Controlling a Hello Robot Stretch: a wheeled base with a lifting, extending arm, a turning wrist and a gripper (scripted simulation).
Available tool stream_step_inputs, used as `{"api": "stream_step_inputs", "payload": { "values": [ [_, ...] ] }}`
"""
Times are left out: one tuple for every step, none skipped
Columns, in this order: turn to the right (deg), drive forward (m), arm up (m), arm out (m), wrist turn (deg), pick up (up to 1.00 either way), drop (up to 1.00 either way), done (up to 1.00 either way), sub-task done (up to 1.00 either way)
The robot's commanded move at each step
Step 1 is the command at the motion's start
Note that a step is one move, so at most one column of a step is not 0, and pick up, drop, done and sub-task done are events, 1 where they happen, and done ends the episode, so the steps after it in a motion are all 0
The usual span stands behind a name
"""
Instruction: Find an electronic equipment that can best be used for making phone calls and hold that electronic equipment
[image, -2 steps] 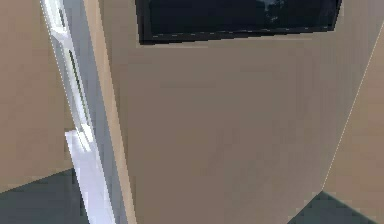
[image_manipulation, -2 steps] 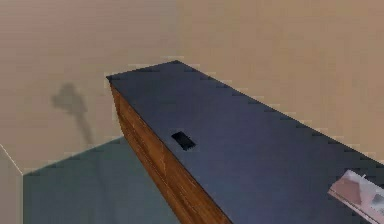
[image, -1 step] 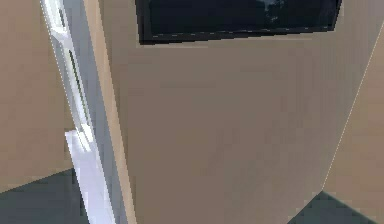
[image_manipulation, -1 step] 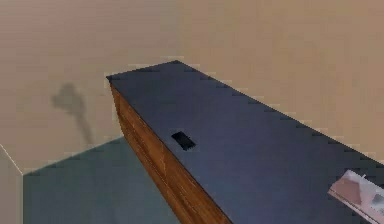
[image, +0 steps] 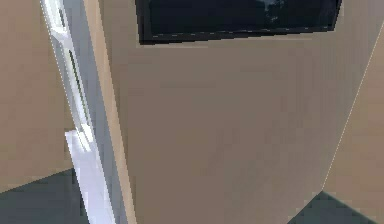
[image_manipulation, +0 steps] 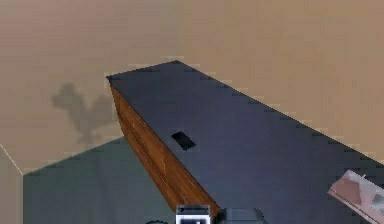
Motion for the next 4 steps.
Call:
{"api": "stream_step_inputs", "payload": {
  "values": [
    [0.0,0.0,0.0,0.44,0.0,0.0,0.0,0.0,0.0],
    [0.0,0.0,0.0,0.0,45.0,0.0,0.0,0.0,0.0],
    [0.0,0.0,0.0,0.0,45.0,0.0,0.0,0.0,0.0],
    [0.0,0.0,0.0,0.0,45.0,0.0,0.0,0.0,0.0]
  ]
}}
